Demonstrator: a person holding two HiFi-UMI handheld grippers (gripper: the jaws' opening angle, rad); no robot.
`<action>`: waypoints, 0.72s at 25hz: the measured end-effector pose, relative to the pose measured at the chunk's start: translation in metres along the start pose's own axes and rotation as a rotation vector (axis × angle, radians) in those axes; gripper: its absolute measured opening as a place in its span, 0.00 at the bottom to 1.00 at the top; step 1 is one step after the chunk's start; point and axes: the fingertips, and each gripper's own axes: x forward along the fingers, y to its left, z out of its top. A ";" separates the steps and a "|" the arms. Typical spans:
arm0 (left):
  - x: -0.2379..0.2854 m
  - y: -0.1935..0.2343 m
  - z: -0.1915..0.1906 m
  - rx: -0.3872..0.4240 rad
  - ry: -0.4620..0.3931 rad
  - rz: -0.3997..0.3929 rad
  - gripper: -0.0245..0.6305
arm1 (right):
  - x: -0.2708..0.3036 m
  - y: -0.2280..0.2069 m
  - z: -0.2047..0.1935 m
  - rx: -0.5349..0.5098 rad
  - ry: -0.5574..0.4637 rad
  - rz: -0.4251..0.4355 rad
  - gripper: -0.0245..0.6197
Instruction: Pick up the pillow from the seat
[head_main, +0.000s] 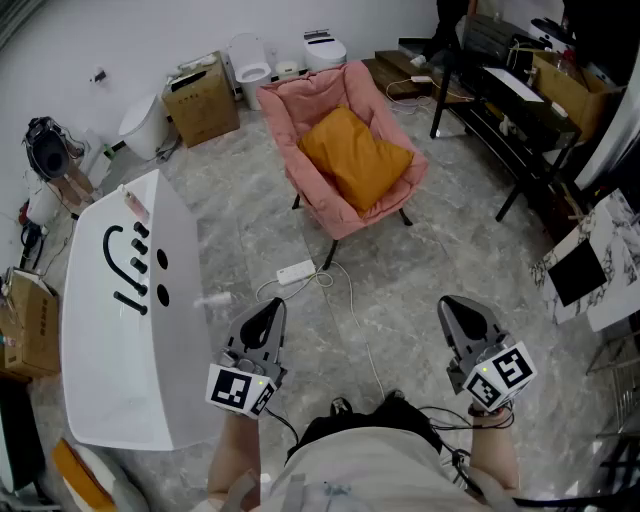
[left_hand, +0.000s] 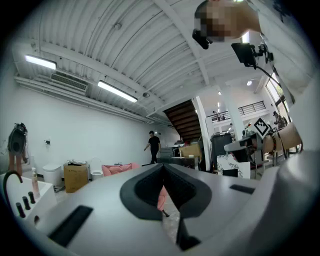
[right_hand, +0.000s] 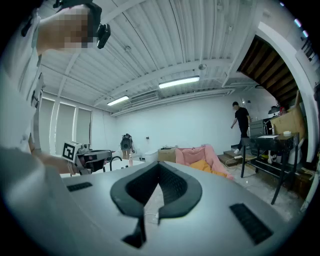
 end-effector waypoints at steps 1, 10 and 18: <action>0.000 -0.001 0.002 -0.002 -0.006 0.000 0.05 | -0.001 0.000 0.000 0.002 -0.001 0.001 0.06; 0.006 -0.005 0.004 0.024 -0.011 -0.031 0.05 | 0.005 0.000 0.003 -0.006 0.009 -0.007 0.06; 0.034 -0.009 -0.007 -0.008 0.025 -0.044 0.05 | 0.006 -0.033 -0.003 -0.009 0.042 -0.038 0.06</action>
